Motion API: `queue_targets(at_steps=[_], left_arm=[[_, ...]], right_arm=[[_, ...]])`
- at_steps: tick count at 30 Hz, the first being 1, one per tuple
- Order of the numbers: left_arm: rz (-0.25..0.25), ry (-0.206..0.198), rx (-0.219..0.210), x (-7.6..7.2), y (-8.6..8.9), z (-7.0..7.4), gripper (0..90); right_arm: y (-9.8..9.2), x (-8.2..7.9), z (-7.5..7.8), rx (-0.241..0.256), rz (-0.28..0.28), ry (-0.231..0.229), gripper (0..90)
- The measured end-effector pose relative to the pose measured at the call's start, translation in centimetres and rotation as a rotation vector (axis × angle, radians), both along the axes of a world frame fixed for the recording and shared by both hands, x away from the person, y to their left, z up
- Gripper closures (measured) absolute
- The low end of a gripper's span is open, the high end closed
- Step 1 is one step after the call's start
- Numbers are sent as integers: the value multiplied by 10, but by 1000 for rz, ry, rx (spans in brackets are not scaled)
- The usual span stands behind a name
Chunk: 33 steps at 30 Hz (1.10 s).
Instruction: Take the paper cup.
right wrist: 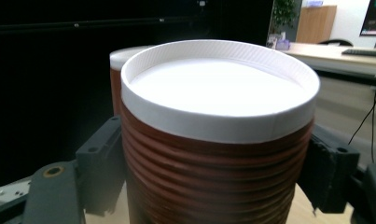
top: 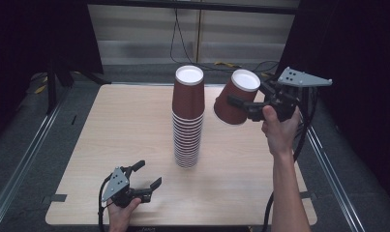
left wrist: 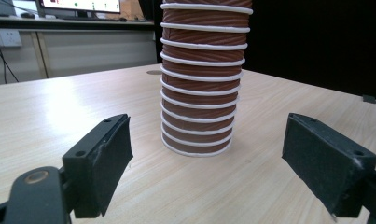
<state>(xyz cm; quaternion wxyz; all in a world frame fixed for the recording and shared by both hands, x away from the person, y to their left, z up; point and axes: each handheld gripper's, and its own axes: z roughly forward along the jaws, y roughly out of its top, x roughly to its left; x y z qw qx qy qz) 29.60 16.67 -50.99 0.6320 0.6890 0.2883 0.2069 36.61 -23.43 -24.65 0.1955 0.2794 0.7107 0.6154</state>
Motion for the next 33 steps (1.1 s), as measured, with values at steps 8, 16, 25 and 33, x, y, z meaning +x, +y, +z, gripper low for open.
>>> queue_targets(at_steps=[8, 16, 25, 33], left_arm=[[-36, 18, -1, 1, -1, 7, 155], [-81, 14, 9, 2, -4, 16, 155], [-120, 25, 11, 3, -14, 20, 156], [-165, 15, 9, 4, -21, 30, 156]], right_arm=[[-5, -12, -30, 40, -7, 30, 210], [-7, -24, -53, 46, -11, 45, 210], [-1, -39, -79, 67, 13, 63, 211], [7, -45, -103, 66, 40, 90, 211]])
